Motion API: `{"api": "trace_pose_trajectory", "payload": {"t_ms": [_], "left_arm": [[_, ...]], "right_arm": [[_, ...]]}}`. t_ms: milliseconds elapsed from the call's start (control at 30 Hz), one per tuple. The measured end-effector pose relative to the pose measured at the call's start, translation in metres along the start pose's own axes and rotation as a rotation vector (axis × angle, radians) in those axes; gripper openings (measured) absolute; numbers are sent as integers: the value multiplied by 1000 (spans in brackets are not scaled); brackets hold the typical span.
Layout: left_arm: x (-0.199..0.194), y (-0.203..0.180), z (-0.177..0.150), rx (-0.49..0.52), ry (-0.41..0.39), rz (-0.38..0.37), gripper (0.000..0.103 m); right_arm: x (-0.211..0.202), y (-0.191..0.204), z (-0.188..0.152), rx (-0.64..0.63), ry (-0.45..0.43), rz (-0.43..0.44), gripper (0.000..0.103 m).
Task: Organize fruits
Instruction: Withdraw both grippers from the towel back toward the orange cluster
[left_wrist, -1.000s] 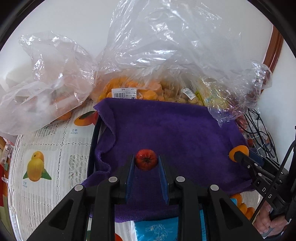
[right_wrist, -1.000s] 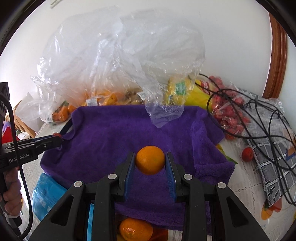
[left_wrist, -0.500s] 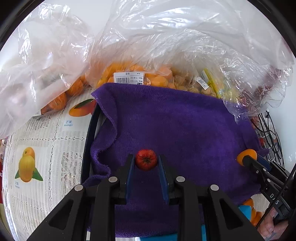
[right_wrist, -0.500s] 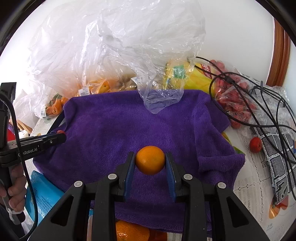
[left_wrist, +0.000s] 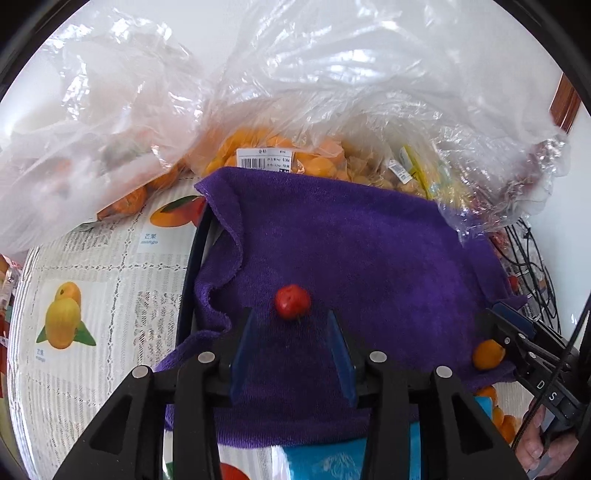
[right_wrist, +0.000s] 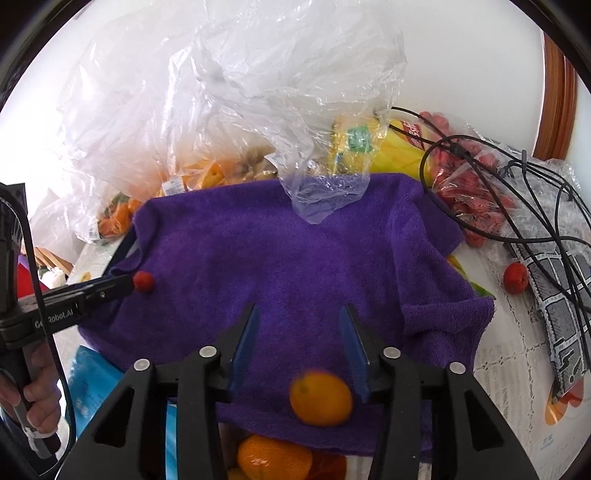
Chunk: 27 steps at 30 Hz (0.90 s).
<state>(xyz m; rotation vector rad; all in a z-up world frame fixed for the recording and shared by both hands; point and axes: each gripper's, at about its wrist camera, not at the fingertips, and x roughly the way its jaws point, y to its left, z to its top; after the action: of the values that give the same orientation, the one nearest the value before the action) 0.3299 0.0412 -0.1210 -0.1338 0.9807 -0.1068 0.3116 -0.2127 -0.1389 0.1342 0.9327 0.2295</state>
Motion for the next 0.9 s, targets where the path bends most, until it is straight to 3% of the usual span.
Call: {"api": "trace_pose_trajectory", "payload": {"t_ms": [67, 233, 333, 500, 600, 667, 767, 900], "left_arm": [[-8, 0, -3, -1, -8, -3, 50], [-36, 2, -16, 7, -50, 3, 61], [-52, 3, -27, 5, -61, 0, 63], [-82, 2, -50, 11, -94, 3, 67], [-101, -3, -68, 33, -120, 30, 71], [-109, -5, -77, 34, -132, 40, 71], [-119, -5, -94, 16, -156, 27, 71], [-125, -6, -113, 6, -177, 46, 71]], "right_arm": [[-5, 4, 0, -5, 4, 3, 61], [-30, 18, -6, -27, -26, -18, 67], [-46, 26, -14, -30, -46, -24, 74], [-74, 33, -33, -28, -76, -15, 75], [-92, 33, -45, -28, -78, -37, 86], [-103, 29, -53, -16, -99, -31, 88], [-125, 23, -70, -36, -169, -93, 88], [-143, 18, -89, -78, -194, -165, 88]]}}
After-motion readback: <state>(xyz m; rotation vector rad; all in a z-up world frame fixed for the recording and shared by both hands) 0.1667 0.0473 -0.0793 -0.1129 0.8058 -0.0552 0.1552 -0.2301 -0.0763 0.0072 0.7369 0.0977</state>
